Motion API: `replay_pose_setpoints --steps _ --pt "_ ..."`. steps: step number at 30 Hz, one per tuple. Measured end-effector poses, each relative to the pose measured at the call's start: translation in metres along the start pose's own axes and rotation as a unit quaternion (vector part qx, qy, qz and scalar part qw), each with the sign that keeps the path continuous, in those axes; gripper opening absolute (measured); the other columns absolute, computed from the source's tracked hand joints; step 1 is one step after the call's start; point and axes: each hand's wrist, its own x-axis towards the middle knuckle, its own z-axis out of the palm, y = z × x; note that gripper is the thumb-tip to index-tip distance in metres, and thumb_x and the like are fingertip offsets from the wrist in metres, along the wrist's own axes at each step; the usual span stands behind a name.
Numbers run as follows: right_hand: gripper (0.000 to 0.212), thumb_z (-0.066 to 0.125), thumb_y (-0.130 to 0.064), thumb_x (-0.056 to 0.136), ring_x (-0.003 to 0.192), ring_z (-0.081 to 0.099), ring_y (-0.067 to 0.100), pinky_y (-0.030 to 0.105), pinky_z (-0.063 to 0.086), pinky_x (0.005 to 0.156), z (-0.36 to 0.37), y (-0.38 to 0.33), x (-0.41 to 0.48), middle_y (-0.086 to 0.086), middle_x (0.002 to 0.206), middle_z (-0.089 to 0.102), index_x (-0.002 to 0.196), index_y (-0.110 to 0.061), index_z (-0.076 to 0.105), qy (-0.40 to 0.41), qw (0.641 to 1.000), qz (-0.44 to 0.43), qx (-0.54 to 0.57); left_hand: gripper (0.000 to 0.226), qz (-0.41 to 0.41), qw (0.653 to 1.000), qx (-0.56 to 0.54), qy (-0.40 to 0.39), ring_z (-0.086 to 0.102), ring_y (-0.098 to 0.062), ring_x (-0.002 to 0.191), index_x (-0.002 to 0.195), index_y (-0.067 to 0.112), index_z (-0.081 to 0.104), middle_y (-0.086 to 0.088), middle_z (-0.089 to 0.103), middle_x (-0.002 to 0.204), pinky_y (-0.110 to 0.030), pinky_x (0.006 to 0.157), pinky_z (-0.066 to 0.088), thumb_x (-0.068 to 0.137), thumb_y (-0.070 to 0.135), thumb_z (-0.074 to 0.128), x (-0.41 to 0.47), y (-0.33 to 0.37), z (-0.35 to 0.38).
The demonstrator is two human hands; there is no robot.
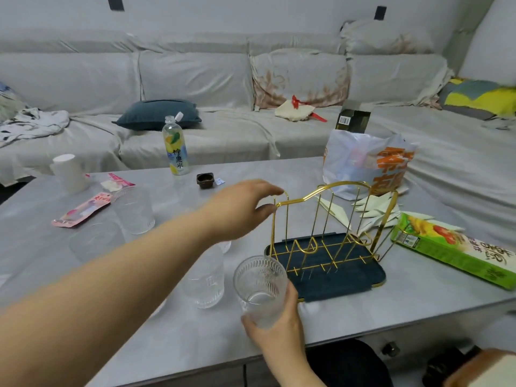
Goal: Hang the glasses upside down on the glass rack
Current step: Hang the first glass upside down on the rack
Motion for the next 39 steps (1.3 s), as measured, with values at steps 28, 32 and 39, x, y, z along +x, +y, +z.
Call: replay_pose_setpoints --steps 28,32,39 --pt "0.062 0.084 -0.021 0.044 0.091 0.048 -0.008 -0.006 0.036 0.061 -0.155 -0.015 0.033 -0.019 0.099 0.052 0.087 -0.036 0.043 -0.017 1.0 -0.024 -0.006 0.026 -0.091 0.995 -0.021 -0.037 0.059 -0.023 0.097 0.111 0.011 0.056 -0.011 0.065 0.112 -0.035 0.085 0.047 0.087 0.019 0.049 0.091 -0.031 0.021" --pt "0.056 0.082 -0.008 0.054 0.084 0.045 -0.012 -0.006 0.036 0.059 -0.204 -0.031 0.04 -0.024 0.095 0.05 0.085 -0.042 0.05 0.025 0.998 -0.028 -0.049 0.051 -0.05 0.994 -0.062 -0.071 0.035 -0.026 0.129 0.135 0.019 0.024 -0.008 0.033 0.145 -0.039 0.107 0.028 0.089 0.026 0.045 0.083 -0.023 0.029" --pt "0.06 0.08 -0.013 0.057 0.073 0.045 0.003 0.026 0.035 0.06 -0.243 -0.065 0.057 -0.012 0.087 0.046 0.099 -0.021 0.038 0.131 0.983 -0.018 -0.127 0.058 -0.035 0.996 -0.031 -0.073 0.022 -0.028 0.135 0.138 0.016 0.007 -0.009 0.018 0.151 -0.038 0.112 0.013 0.091 0.03 0.038 0.077 -0.017 0.038"
